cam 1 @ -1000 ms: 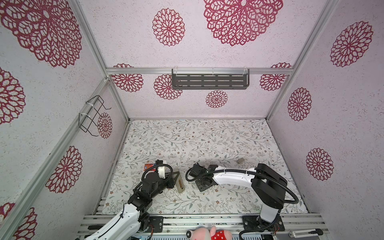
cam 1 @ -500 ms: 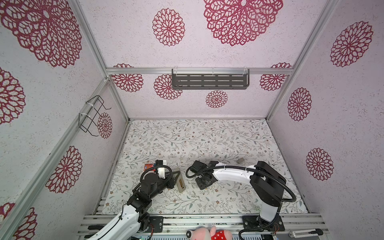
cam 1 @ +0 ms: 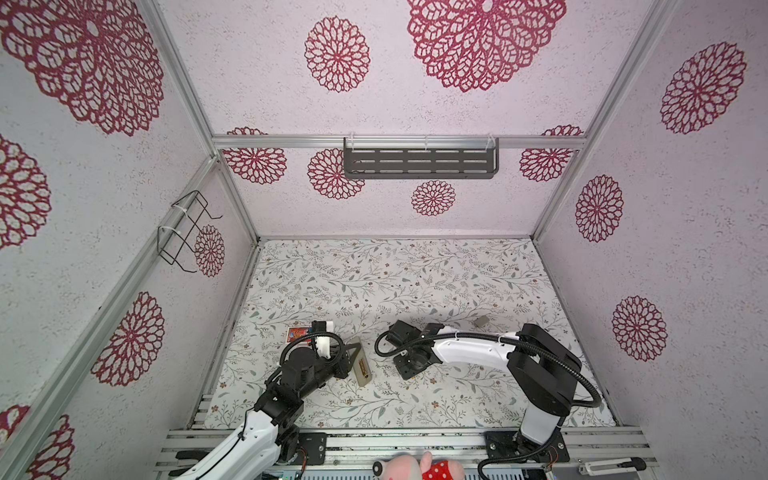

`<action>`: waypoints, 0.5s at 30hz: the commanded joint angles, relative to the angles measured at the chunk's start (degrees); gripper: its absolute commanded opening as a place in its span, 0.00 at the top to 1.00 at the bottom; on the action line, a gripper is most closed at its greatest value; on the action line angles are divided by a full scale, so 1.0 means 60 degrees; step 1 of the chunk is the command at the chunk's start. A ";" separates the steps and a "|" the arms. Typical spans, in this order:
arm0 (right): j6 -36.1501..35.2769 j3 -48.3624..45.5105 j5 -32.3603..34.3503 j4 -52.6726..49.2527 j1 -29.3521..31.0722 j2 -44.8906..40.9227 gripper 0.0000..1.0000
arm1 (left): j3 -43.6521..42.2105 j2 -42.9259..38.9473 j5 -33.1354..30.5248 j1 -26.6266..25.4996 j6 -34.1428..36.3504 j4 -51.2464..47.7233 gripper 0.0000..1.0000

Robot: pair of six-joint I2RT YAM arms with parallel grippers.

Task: Load the batteries into the remote control
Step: 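Carry the battery over the remote's open compartment while the left gripper raises the remote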

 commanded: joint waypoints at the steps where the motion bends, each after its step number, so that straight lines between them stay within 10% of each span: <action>1: -0.0004 -0.0497 0.0123 -0.0196 0.0197 -0.0566 0.98 | 0.0128 0.0138 0.0027 -0.0105 -0.0165 0.0367 1.00; 15: -0.0482 -0.1384 0.1210 0.2875 0.1102 -0.2812 1.00 | 0.0819 0.1019 -0.0012 -0.0105 -0.1184 -0.0070 1.00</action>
